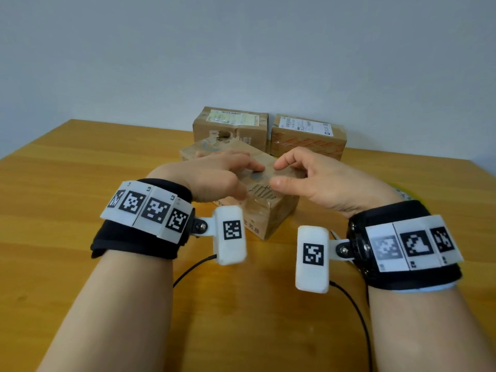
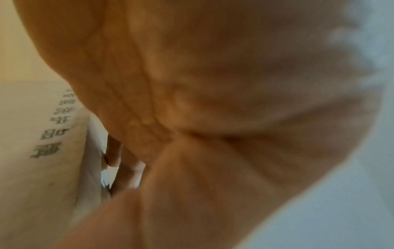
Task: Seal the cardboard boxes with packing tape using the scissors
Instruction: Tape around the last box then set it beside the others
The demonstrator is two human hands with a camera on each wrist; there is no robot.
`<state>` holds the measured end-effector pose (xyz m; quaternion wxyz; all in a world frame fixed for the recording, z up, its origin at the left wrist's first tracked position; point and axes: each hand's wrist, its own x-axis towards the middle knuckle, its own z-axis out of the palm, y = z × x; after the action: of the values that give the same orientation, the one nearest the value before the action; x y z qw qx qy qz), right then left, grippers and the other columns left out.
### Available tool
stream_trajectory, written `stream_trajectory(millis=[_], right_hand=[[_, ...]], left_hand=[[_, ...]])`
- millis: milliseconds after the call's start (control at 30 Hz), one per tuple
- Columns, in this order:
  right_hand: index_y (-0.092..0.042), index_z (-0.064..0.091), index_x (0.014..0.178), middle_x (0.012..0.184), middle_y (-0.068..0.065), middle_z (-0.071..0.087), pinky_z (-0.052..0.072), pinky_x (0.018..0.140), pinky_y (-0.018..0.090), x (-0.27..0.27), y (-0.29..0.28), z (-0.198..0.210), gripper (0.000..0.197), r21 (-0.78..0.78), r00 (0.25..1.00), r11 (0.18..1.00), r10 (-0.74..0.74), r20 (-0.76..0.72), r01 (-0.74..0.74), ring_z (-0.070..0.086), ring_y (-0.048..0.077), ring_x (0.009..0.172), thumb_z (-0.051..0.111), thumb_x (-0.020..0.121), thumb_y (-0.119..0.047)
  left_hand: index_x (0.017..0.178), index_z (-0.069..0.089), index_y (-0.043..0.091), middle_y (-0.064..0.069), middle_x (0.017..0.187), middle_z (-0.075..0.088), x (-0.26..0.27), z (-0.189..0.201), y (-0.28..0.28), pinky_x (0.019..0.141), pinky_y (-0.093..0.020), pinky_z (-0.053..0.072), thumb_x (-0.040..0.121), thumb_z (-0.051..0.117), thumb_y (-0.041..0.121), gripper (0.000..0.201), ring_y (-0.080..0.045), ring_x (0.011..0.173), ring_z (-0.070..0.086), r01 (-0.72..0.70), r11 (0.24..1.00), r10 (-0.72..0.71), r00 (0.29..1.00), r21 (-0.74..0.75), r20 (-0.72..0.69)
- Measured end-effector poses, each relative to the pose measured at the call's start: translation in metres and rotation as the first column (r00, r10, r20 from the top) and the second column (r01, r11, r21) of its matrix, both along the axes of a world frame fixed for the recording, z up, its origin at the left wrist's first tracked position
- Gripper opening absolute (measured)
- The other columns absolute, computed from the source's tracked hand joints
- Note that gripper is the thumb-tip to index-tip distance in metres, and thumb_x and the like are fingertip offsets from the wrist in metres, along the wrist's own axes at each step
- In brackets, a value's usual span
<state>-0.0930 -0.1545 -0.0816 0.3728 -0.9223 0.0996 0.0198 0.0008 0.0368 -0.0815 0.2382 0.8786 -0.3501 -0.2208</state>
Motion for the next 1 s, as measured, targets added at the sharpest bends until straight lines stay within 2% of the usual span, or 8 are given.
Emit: stream_trajectory(millis=[133,233,333,433,600,767,900,1000], right_hand=[[-0.042,0.058,0.112,0.111,-0.004,0.066,0.052,0.098,0.047,-0.001,-0.003,0.000,0.035,-0.013,0.999,1.000,0.028,-0.033,-0.028,0.064,0.017,0.102,0.079,0.084,-0.036],[-0.042,0.059,0.114,0.110,-0.007,0.067,0.052,0.097,0.044,-0.001,-0.003,0.001,0.037,-0.011,0.998,0.999,0.048,-0.046,-0.049,0.065,0.014,0.101,0.079,0.085,-0.031],[-0.043,0.058,0.115,0.111,-0.005,0.067,0.052,0.097,0.046,-0.002,-0.001,0.003,0.035,-0.013,0.997,0.998,0.060,-0.047,-0.061,0.065,0.016,0.102,0.077,0.086,-0.040],[-0.045,0.056,0.119,0.117,-0.003,0.065,0.051,0.098,0.047,0.000,0.002,0.002,0.045,-0.044,0.995,0.996,0.078,-0.054,-0.080,0.063,0.017,0.107,0.077,0.080,-0.055],[-0.054,0.051,0.119,0.127,-0.002,0.059,0.051,0.097,0.045,0.005,0.009,-0.001,0.078,-0.134,0.994,0.988,0.070,-0.089,-0.081,0.062,0.018,0.110,0.063,0.047,-0.083],[-0.055,0.050,0.120,0.129,-0.002,0.057,0.051,0.096,0.045,0.002,0.011,0.003,0.069,-0.167,0.994,0.982,0.068,-0.090,-0.083,0.060,0.018,0.111,0.061,0.057,-0.083],[-0.055,0.047,0.126,0.132,-0.003,0.052,0.051,0.098,0.044,0.001,0.013,0.004,0.100,-0.204,0.988,0.974,0.069,-0.141,-0.098,0.057,0.018,0.115,0.059,0.038,-0.099],[-0.047,0.046,0.132,0.131,-0.003,0.042,0.049,0.098,0.044,0.001,0.016,0.005,0.082,-0.214,0.988,0.975,0.035,-0.151,-0.067,0.052,0.018,0.113,0.076,0.061,-0.075]], left_hand=[[0.136,0.040,0.055,0.021,0.153,0.025,-0.004,0.001,0.000,0.120,-0.052,0.006,0.082,0.071,0.025,0.069,-0.012,0.140,0.025,0.012,0.997,-0.018,0.995,0.070,0.098],[0.137,0.039,0.053,0.020,0.153,0.025,-0.004,0.002,-0.001,0.121,-0.051,0.005,0.082,0.075,0.026,0.071,-0.012,0.139,0.028,0.008,0.997,-0.017,0.993,0.077,0.120],[0.137,0.040,0.054,0.024,0.151,0.025,-0.002,0.002,0.003,0.119,-0.050,0.019,0.068,0.075,0.036,0.079,-0.012,0.136,0.034,0.026,0.998,-0.030,0.998,0.057,0.054],[0.136,0.041,0.054,0.025,0.150,0.025,0.000,0.001,0.004,0.118,-0.049,0.022,0.057,0.073,0.046,0.086,-0.012,0.137,0.034,0.043,0.998,-0.044,0.999,0.047,0.025],[0.124,0.042,0.060,0.022,0.133,0.038,0.001,-0.003,-0.002,0.114,-0.049,0.028,0.048,0.079,0.073,0.086,-0.015,0.127,0.041,0.015,0.999,-0.018,0.998,0.044,0.064],[0.123,0.044,0.060,0.021,0.129,0.040,0.002,-0.004,-0.004,0.114,-0.052,0.028,0.036,0.065,0.090,0.095,-0.017,0.128,0.041,0.017,0.999,-0.019,0.997,0.034,0.073],[0.113,0.047,0.066,0.026,0.129,0.035,0.005,-0.009,-0.002,0.112,-0.053,0.029,0.049,0.081,0.071,0.073,-0.016,0.129,0.033,-0.025,1.000,0.027,0.995,-0.013,0.098],[0.121,0.048,0.060,0.025,0.138,0.033,0.007,-0.013,0.000,0.116,-0.051,0.018,0.063,0.085,0.049,0.070,-0.011,0.133,0.024,-0.027,1.000,0.028,0.979,-0.013,0.200]])
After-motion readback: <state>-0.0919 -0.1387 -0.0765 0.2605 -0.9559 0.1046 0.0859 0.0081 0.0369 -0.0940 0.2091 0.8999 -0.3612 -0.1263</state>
